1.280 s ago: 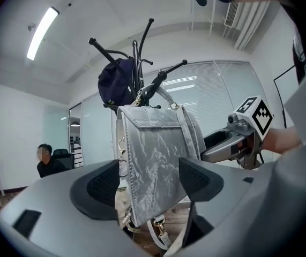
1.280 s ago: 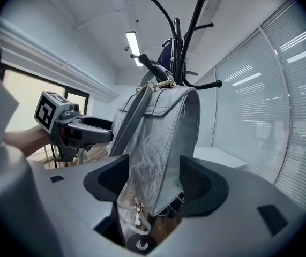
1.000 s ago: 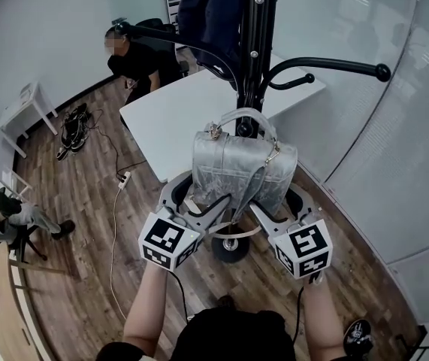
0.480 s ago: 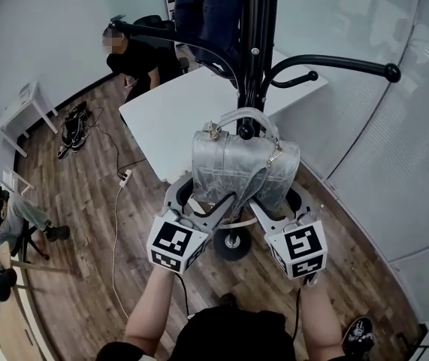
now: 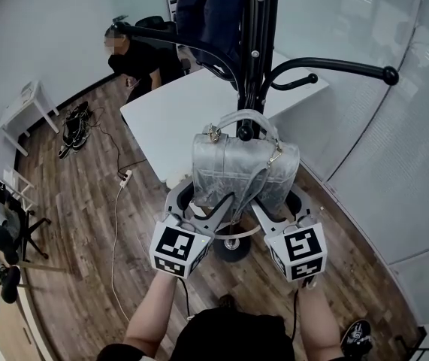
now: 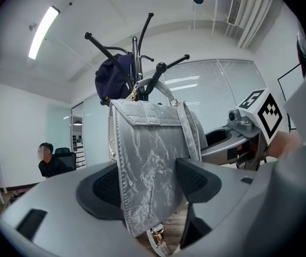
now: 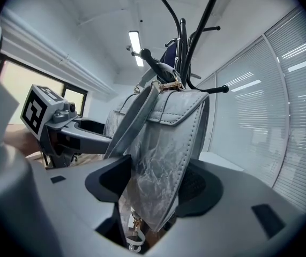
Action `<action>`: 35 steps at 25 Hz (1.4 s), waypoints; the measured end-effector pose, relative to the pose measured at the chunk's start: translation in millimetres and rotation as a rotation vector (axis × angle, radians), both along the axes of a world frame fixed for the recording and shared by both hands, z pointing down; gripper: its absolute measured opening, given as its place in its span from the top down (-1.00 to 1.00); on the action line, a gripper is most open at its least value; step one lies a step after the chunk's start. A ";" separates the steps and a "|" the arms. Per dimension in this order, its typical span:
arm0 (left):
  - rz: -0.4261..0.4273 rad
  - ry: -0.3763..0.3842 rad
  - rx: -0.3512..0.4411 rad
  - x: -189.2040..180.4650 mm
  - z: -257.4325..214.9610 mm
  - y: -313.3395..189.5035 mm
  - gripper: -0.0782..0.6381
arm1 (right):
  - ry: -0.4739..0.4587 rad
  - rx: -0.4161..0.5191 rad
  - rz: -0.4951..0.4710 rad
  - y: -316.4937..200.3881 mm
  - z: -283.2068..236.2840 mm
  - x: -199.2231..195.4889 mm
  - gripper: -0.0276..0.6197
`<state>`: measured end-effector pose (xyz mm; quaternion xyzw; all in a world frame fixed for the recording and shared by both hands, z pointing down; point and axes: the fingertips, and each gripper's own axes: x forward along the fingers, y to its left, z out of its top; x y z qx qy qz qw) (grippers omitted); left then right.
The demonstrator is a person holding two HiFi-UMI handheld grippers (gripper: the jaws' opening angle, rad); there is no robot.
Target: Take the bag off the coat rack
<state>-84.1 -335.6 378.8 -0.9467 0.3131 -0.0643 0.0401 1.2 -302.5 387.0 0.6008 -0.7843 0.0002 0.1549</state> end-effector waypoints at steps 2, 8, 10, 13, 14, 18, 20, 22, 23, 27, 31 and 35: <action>-0.013 0.004 0.014 -1.5 -2.3 3.0 -0.08 | 0.002 -0.001 0.002 2.4 -1.5 -0.6 0.10; -0.033 0.022 0.053 -3.4 -10.1 15.1 -0.03 | 0.014 -0.002 -0.014 11.0 -7.8 -0.8 0.11; -0.045 0.024 0.061 -5.1 -12.7 16.9 -0.01 | 0.014 -0.003 -0.012 11.5 -9.8 -1.7 0.12; -0.065 0.036 0.071 -6.9 -18.5 18.7 0.01 | 0.020 0.005 -0.014 12.7 -17.6 -4.5 0.12; -0.069 0.040 0.077 -5.9 -21.6 19.8 0.01 | 0.018 0.010 -0.019 13.5 -21.6 -4.6 0.13; -0.089 0.055 0.118 -0.7 -36.1 30.5 0.02 | 0.028 0.044 -0.042 20.6 -35.3 2.8 0.13; -0.102 0.063 0.136 -0.7 -42.3 37.1 0.03 | 0.022 0.051 -0.063 26.1 -42.2 1.3 0.14; -0.120 0.066 0.149 -1.4 -48.2 43.4 0.03 | 0.020 0.058 -0.091 30.5 -48.1 0.3 0.14; -0.130 0.065 0.155 -1.9 -50.9 47.6 0.03 | 0.019 0.062 -0.104 33.7 -50.4 0.2 0.14; -0.166 0.057 0.167 1.9 -58.1 64.3 0.03 | 0.014 0.073 -0.141 47.1 -56.5 4.6 0.14; -0.207 0.043 0.170 11.0 -51.7 80.0 0.03 | -0.002 0.070 -0.190 58.6 -48.1 14.0 0.15; -0.250 0.044 0.165 22.1 -50.9 102.0 0.04 | -0.011 0.071 -0.232 76.5 -45.9 25.2 0.15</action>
